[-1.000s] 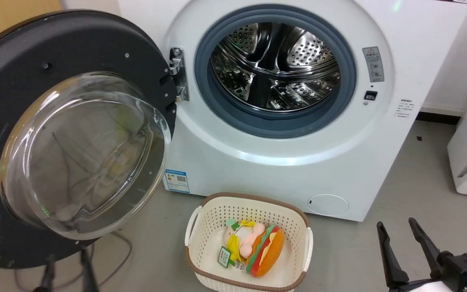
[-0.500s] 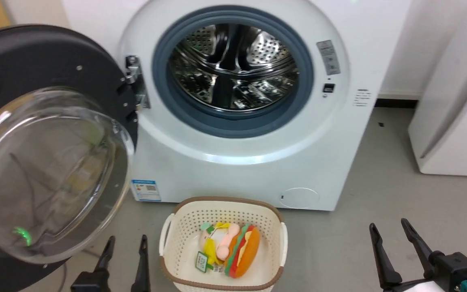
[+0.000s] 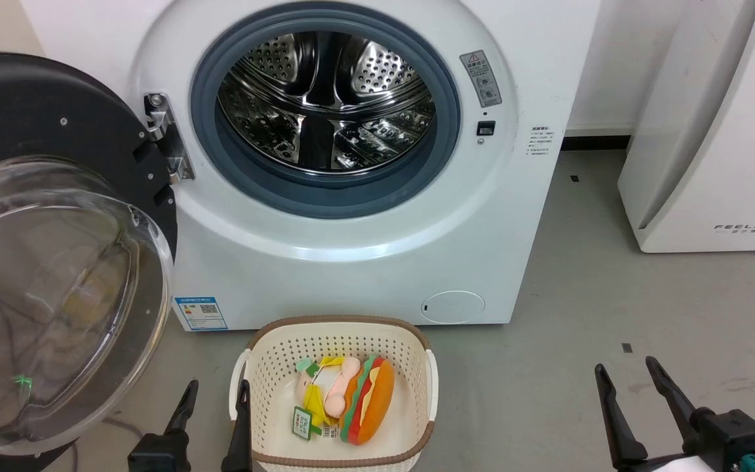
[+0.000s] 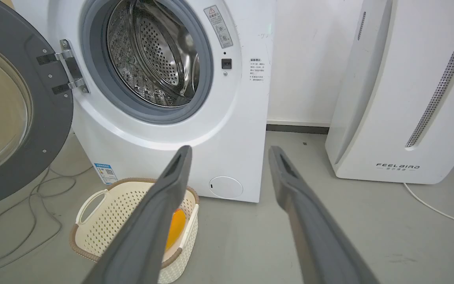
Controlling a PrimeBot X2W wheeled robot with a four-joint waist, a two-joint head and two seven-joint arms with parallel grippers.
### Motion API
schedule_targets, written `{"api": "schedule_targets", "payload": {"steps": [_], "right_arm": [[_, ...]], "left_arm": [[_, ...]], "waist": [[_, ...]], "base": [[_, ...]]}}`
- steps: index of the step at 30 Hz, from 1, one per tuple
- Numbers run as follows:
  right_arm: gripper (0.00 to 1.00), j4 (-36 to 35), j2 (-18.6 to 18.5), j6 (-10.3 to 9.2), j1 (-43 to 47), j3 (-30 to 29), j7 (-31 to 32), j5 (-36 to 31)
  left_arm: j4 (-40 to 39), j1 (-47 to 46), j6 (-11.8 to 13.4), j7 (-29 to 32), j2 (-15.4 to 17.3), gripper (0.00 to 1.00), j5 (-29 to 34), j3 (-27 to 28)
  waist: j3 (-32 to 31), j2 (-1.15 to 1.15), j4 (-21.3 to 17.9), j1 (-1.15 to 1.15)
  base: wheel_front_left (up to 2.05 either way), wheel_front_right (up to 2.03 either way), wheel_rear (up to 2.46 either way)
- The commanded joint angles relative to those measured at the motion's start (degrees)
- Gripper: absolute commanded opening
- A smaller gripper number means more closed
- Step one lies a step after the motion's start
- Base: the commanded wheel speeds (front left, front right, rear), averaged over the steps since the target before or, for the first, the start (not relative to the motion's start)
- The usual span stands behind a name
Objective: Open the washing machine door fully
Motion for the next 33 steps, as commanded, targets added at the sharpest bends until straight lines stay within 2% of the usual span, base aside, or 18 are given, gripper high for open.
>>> {"api": "schedule_targets", "payload": {"steps": [1,14,15,33], "right_arm": [[1.00,0.2,0.2,0.28,0.4,0.1,-0.5,-0.1],[1.00,0.6,0.2,0.28,0.1,0.3,-1.0,0.0],[0.00,0.4,0.0,0.00,0.0,0.2,-0.8,0.1],[0.00,0.4,0.0,-0.02,-1.0,0.3,0.2,-0.5]], "left_arm": [[0.2,-0.4,0.2,-0.3,0.2,1.00,-0.2,0.1],[0.4,0.5,0.8,-0.2,0.5,1.00,-0.9,-0.3],[0.2,0.2,0.6,0.0,0.2,0.00,-0.9,-0.3],[-0.9,-0.6,0.2,1.8,-0.5,0.00,0.5,0.5]], "waist": [[0.0,0.00,0.0,0.00],[0.0,0.00,0.8,0.00],[0.0,0.00,0.8,0.00],[0.2,0.00,0.9,0.00]], "base": [[0.00,0.00,0.00],[0.00,0.00,0.00],[0.00,0.00,0.00],[0.00,0.00,0.00]]}}
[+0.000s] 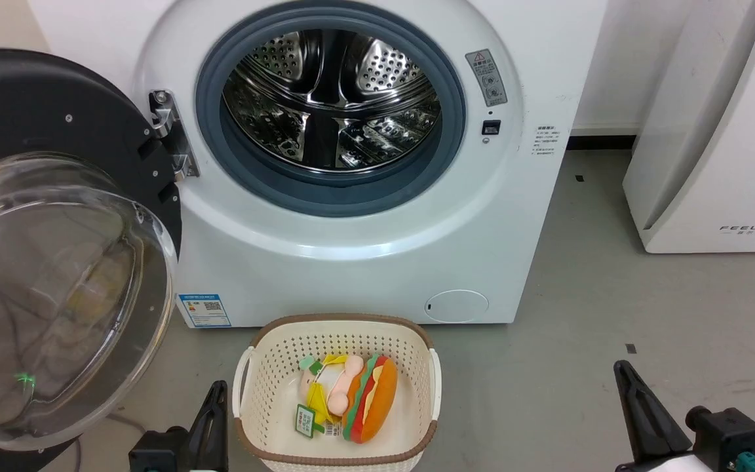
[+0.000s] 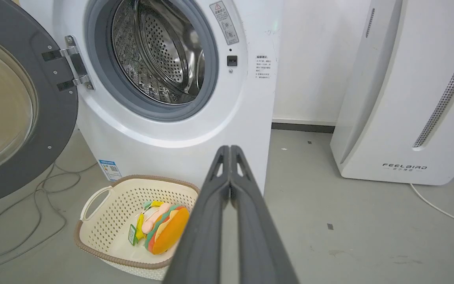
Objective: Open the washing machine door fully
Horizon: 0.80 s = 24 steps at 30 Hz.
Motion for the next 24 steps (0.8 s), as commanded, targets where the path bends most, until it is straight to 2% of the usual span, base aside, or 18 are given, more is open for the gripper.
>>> {"api": "schedule_targets", "payload": {"steps": [1,24], "right_arm": [[0.00,0.0,0.0,0.09,-0.8,0.1,0.2,-0.5],[0.00,0.0,0.1,0.15,-2.1,0.3,1.4,-1.3]], "left_arm": [[-0.5,-0.7,-0.1,0.3,-0.1,0.00,0.6,0.2],[-1.9,-1.7,-0.7,2.5,-0.8,0.00,2.4,1.3]], "waist": [[0.0,0.00,0.0,0.00],[0.3,0.00,0.1,0.00]], "base": [[0.00,0.00,0.00],[0.00,0.00,0.00]]}}
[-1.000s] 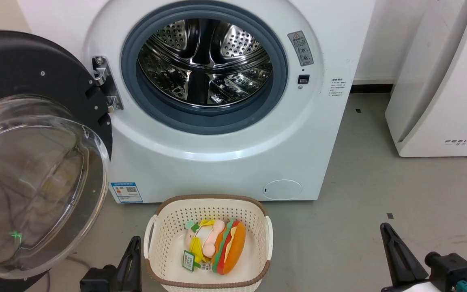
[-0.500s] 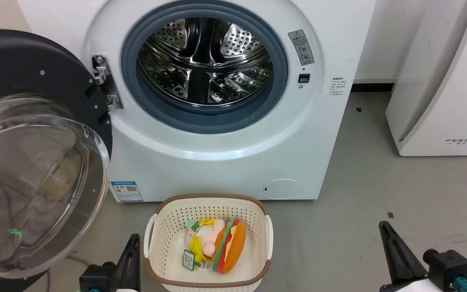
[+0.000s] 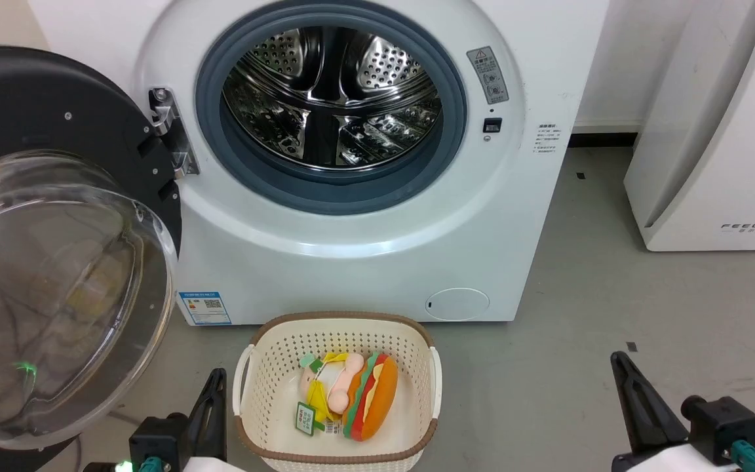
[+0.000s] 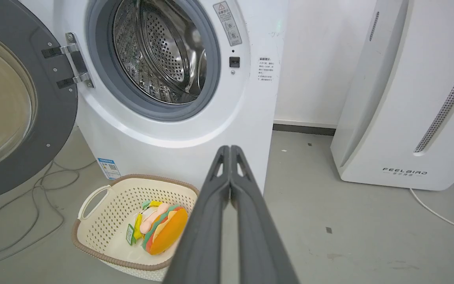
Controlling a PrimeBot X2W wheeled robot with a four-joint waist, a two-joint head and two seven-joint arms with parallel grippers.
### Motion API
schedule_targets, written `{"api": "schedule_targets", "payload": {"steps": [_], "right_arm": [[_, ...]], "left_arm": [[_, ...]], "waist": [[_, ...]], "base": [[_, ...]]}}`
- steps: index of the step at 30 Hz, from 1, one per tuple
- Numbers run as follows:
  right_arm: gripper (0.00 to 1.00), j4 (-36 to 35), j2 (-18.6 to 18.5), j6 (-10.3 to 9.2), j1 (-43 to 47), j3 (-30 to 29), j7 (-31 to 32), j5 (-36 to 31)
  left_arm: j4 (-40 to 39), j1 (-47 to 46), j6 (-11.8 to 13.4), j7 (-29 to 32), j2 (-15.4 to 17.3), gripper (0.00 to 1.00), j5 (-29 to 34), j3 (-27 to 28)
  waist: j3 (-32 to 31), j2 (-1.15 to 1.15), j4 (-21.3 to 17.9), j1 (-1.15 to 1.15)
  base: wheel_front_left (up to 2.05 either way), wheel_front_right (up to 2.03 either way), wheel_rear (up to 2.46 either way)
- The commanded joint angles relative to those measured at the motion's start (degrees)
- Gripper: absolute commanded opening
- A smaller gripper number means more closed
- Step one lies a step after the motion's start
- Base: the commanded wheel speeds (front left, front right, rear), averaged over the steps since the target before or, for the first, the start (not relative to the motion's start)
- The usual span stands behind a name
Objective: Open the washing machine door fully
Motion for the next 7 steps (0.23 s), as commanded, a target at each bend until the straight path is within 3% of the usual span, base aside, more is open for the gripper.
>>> {"api": "schedule_targets", "payload": {"steps": [1,7], "right_arm": [[0.00,0.0,0.1,0.16,-0.8,0.1,0.2,-0.4],[0.00,0.0,0.1,0.17,-1.1,0.2,0.6,-0.7]], "left_arm": [[-0.3,-0.8,-0.1,0.3,-0.3,0.00,0.5,0.3],[-0.7,-1.1,-0.2,0.9,-0.4,0.00,1.0,0.6]], "waist": [[0.0,0.00,0.0,0.00],[0.1,0.00,0.0,0.00]], "base": [[0.00,0.00,0.00],[0.00,0.00,0.00]]}}
